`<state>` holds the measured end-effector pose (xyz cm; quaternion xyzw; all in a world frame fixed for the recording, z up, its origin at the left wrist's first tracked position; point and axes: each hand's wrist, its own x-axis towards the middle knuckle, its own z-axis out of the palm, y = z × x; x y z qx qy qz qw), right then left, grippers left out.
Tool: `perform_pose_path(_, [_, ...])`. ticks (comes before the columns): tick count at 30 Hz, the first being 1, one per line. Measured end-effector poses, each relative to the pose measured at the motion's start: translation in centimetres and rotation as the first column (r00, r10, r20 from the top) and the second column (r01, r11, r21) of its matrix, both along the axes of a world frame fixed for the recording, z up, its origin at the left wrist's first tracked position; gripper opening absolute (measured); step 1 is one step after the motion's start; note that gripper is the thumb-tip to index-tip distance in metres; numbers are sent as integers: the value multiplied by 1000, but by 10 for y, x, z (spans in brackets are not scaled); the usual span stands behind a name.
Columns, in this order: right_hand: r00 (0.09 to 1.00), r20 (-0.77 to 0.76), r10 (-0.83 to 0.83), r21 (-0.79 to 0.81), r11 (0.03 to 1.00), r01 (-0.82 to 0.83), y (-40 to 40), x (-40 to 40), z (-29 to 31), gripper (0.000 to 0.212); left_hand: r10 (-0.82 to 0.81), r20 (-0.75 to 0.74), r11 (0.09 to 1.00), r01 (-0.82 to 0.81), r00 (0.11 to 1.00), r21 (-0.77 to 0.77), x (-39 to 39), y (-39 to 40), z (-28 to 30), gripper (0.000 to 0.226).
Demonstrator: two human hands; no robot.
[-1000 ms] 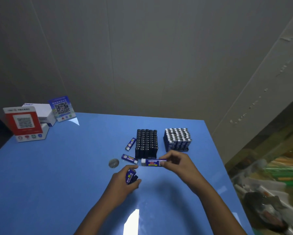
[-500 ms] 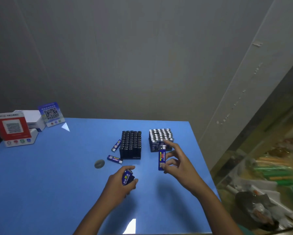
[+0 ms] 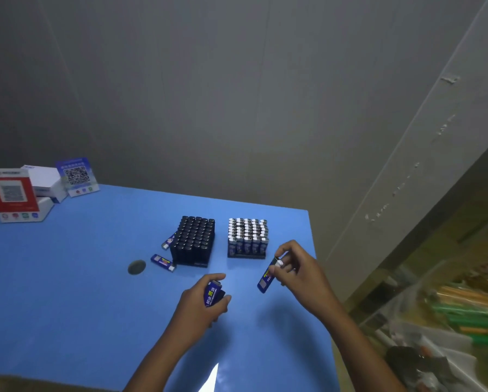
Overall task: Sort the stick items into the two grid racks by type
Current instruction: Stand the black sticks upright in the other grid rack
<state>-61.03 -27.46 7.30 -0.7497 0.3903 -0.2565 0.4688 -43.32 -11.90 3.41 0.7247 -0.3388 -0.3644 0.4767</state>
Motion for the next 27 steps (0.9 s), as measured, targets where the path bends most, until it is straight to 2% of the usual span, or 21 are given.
perform_pose_path(5, [997, -58, 46, -89, 995, -51, -18, 14, -7, 13, 45, -1, 999, -45, 999, 30, 5, -6, -3, 34])
perform_pose_path(10, [999, -21, -32, 22, 999, 32, -41, 37, -18, 19, 60, 4, 997, -60, 998, 46, 25, -18, -8, 34])
perform_pose_path(13, [999, -22, -35, 25, 999, 35, -52, 49, -25, 15, 49, -6, 998, -49, 999, 49, 38, -32, -12, 34])
perform_pose_path(15, [996, -82, -21, -41, 999, 17, -61, 57, -32, 11, 35, -19, 998, -34, 999, 49, 47, -42, -14, 35])
perform_pose_path(20, [972, -234, -19, -321, 945, -59, -83, 77, -56, 4, 6, -58, 999, -3, 998, 51, 69, -64, -22, 35])
perform_pose_path(27, [962, -273, -20, -374, 923, -87, -97, 97, -79, 13, -32, -82, 998, 37, 996, 56, 86, -88, -32, 37])
